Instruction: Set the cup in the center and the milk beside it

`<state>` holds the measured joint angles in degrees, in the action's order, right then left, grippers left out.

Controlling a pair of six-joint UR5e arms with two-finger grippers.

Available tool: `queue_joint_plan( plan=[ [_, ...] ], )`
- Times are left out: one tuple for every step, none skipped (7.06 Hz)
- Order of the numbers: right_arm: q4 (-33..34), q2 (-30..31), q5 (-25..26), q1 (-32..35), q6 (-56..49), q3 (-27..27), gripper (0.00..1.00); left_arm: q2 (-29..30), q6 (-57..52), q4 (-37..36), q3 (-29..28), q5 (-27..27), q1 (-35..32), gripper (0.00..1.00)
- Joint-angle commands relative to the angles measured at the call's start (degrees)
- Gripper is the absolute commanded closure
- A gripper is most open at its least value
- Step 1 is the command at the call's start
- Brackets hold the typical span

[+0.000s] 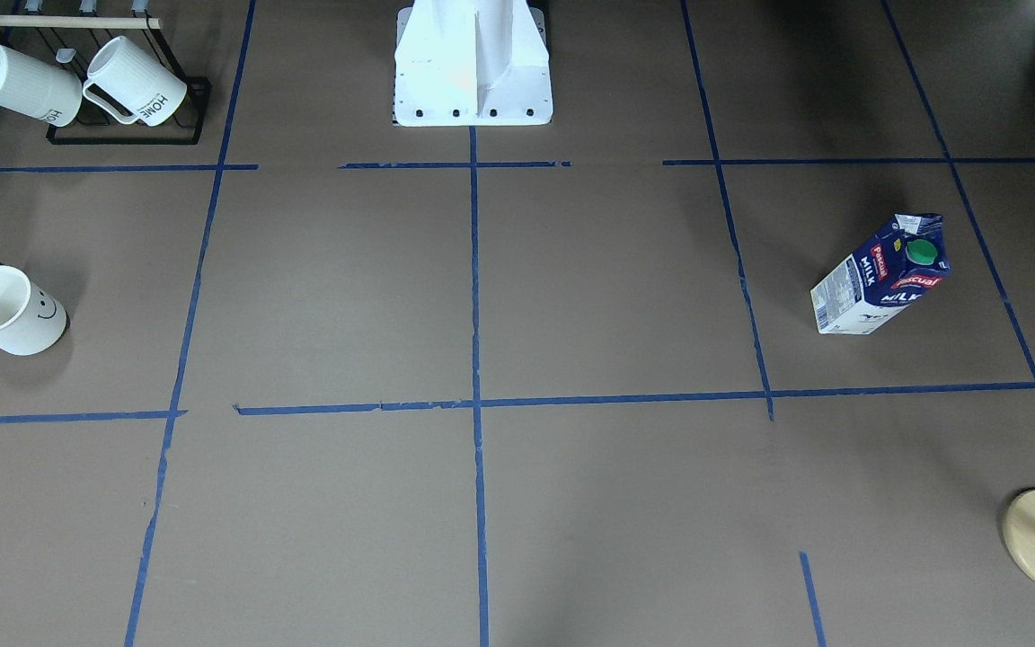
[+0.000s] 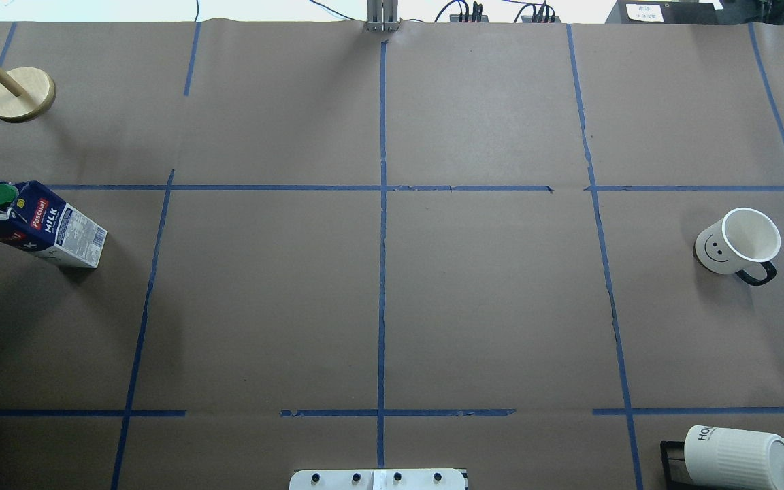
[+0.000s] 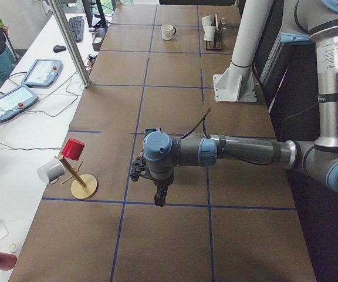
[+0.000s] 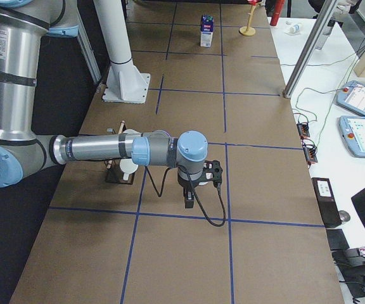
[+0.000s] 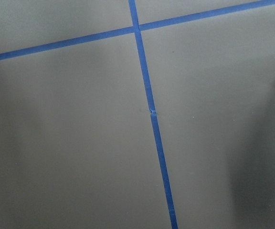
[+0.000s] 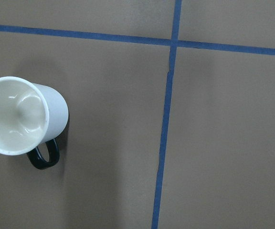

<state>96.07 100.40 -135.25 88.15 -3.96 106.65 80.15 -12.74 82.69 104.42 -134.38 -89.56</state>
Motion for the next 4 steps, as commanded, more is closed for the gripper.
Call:
queue_joint_plan(
  plan=[
    [-0.1, -0.1, -0.1, 0.0, -0.3, 0.3, 0.0, -0.2, 0.0, 0.4, -0.1, 0.0, 0.1, 0.0],
    [-3.1, -0.2, -0.1, -0.4, 0.2, 0.0, 0.0, -0.2, 0.0, 0.4, 0.0, 0.0, 0.1, 0.0],
    [-6.8, -0.2, -0.2, -2.2, 3.1, -0.1, 0.0, -0.2, 0.0, 0.5, 0.0, 0.0, 0.2, 0.0],
    [-13.0, -0.3, -0.2, -5.7, 10.1, -0.1, 0.0, -0.2, 0.0, 0.5, 0.0, -0.1, 0.3, 0.0]
  ],
)
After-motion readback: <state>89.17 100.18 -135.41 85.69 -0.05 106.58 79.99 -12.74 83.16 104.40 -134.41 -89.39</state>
